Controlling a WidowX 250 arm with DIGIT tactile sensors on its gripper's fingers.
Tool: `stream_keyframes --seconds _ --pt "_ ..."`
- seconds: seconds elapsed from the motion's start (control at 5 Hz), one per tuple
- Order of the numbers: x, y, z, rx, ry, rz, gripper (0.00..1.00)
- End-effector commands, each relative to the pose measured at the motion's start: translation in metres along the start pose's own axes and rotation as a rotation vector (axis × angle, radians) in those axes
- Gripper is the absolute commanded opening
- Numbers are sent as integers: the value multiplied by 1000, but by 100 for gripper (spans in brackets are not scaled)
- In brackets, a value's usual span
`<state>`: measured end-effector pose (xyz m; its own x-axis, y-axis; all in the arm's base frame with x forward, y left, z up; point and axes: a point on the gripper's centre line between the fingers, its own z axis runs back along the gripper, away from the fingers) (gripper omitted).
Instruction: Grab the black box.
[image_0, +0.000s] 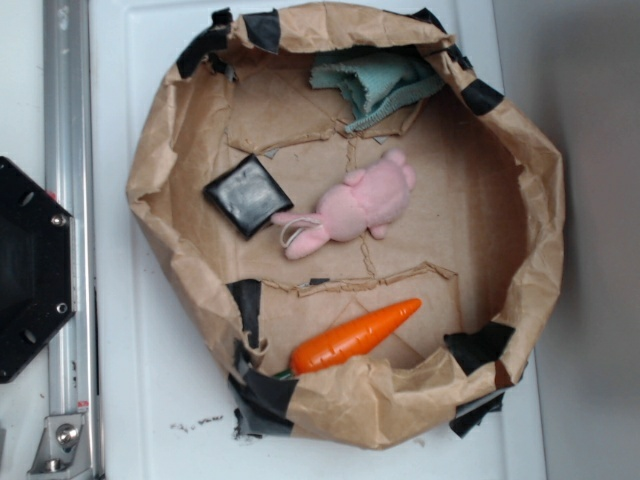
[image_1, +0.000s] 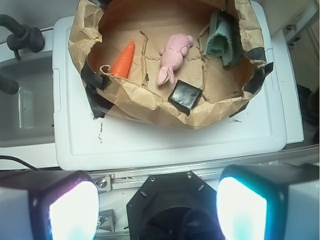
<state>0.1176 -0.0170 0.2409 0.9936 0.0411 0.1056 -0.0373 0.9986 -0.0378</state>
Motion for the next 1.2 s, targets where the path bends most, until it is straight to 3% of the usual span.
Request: stream_keyframes --seconds 0.0,0.2,0.4,0.6,0.8,1.0 --pt "0 0 0 0 0 0 100" --pt "44 7 -4 -4 -13 111 100" --pt "71 5 -18 24 5 171 100" --pt "100 18 -42 50 43 224 100" --pt "118 34 -72 61 78 183 100" --pt "132 48 -105 60 132 -19 100"
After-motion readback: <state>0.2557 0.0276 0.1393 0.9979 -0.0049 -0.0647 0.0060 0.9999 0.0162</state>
